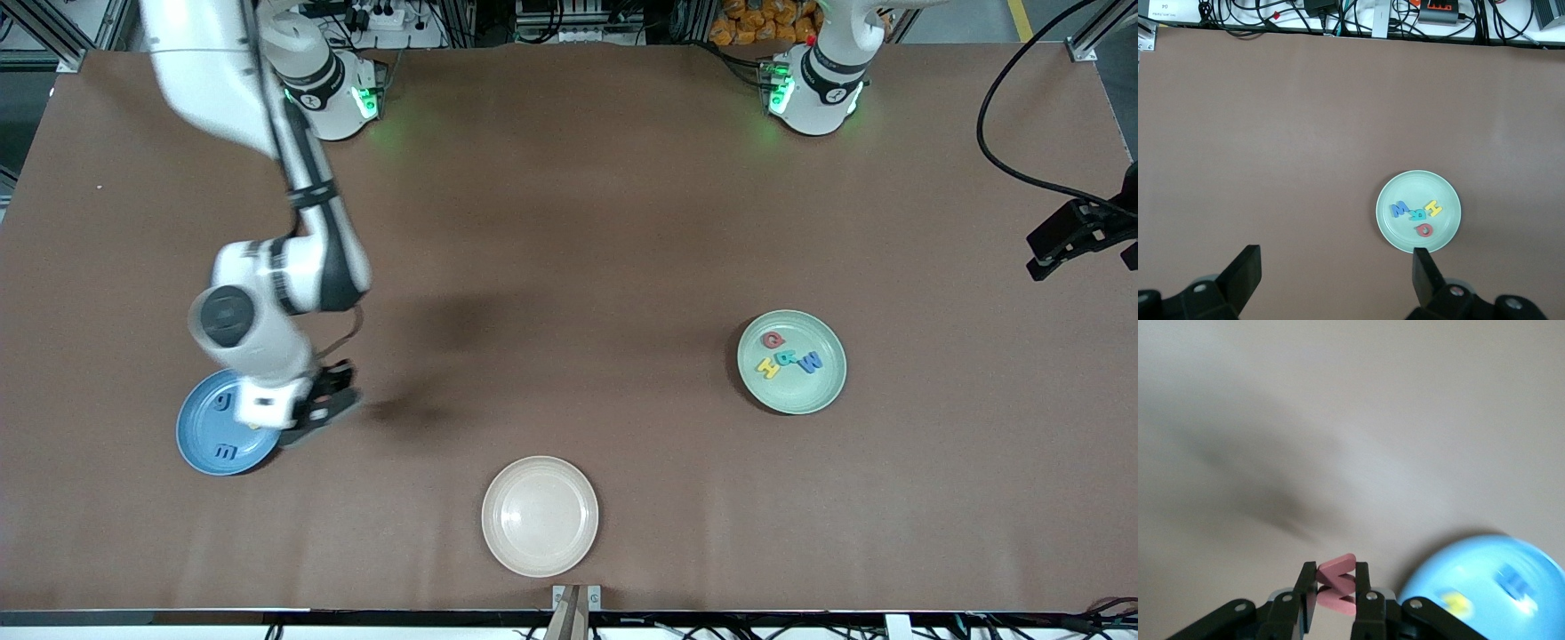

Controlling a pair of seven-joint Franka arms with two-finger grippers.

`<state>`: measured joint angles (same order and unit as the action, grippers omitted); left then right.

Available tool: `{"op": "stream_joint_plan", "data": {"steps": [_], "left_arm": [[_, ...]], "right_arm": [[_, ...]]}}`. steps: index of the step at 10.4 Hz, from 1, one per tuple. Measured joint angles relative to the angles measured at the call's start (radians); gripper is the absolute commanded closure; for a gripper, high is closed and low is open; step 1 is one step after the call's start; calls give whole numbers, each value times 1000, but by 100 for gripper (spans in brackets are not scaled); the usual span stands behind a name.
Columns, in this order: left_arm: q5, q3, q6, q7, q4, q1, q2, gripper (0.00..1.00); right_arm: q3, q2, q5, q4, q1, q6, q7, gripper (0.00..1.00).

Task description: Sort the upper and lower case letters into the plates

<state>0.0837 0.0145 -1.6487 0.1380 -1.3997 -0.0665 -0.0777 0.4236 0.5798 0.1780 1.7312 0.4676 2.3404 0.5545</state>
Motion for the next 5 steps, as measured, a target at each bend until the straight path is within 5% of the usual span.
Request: {"op": "stream_joint_plan", "data": {"steps": [2, 3, 4, 5], "left_arm": [[-40, 9, 14, 0, -1, 2, 0, 0], [-60, 9, 34, 0, -4, 3, -1, 0], [-75, 4, 45, 0, -8, 2, -2, 0], [-90, -2, 47, 0, -13, 1, -3, 0]], "right_arm": [[-5, 20, 0, -2, -159, -1, 7, 99], [-8, 39, 7, -8, -205, 0, -2, 42], [-10, 57, 29, -19, -228, 0, -29, 0], [-15, 65, 45, -27, -230, -2, -89, 0]]}}
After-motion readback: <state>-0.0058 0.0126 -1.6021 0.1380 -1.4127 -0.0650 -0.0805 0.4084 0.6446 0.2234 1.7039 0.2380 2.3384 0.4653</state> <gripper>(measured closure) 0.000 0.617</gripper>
